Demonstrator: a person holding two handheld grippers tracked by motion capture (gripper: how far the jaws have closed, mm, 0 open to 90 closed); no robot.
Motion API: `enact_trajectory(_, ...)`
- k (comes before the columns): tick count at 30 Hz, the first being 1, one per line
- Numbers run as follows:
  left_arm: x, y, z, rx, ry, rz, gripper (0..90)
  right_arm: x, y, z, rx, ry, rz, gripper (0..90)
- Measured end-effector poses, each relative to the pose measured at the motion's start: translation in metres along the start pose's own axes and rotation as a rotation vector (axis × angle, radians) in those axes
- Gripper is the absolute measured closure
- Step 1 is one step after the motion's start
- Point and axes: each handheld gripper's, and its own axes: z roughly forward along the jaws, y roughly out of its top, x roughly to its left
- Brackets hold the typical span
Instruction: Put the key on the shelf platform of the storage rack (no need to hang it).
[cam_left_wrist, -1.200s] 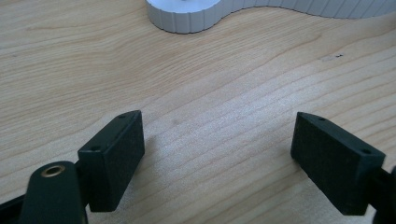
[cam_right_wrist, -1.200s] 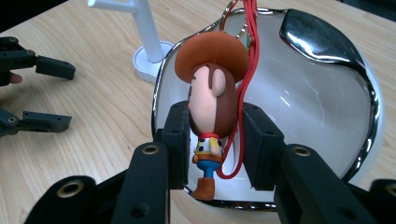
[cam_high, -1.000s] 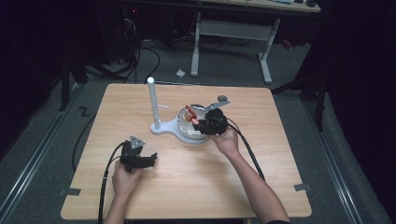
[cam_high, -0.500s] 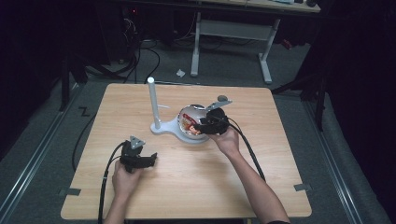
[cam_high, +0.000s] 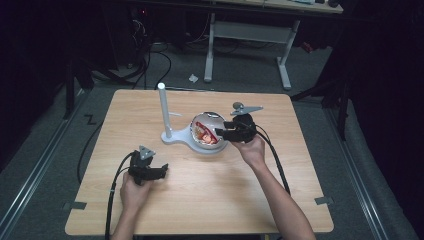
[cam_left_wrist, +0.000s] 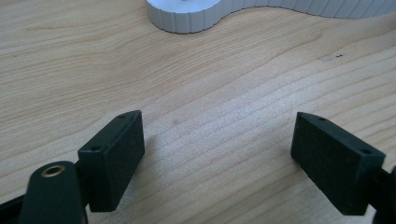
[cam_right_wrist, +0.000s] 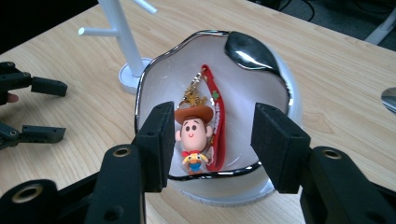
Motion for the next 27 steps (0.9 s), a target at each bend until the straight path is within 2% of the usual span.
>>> enact_trajectory(4,0.000,0.000,0.000,0.000,0.000,0.000,17.8,-0.004,-0.002,-0.005,-0.002,-0.006,0.016,50.4)
enact_trajectory(12,0.000,0.000,0.000,0.000,0.000,0.000,17.8,-0.006,-0.003,-0.017,-0.024,-0.026,0.006,48.0)
enact_trajectory(18,0.000,0.000,0.000,0.000,0.000,0.000,17.8,-0.010,-0.007,-0.023,-0.059,-0.028,0.030,47.3)
enact_trajectory(22,0.000,0.000,0.000,0.000,0.000,0.000,17.8,-0.014,-0.013,-0.028,-0.044,-0.039,0.045,47.3)
enact_trajectory(27,0.000,0.000,0.000,0.000,0.000,0.000,17.8,-0.019,-0.015,-0.038,-0.051,-0.052,0.053,47.3)
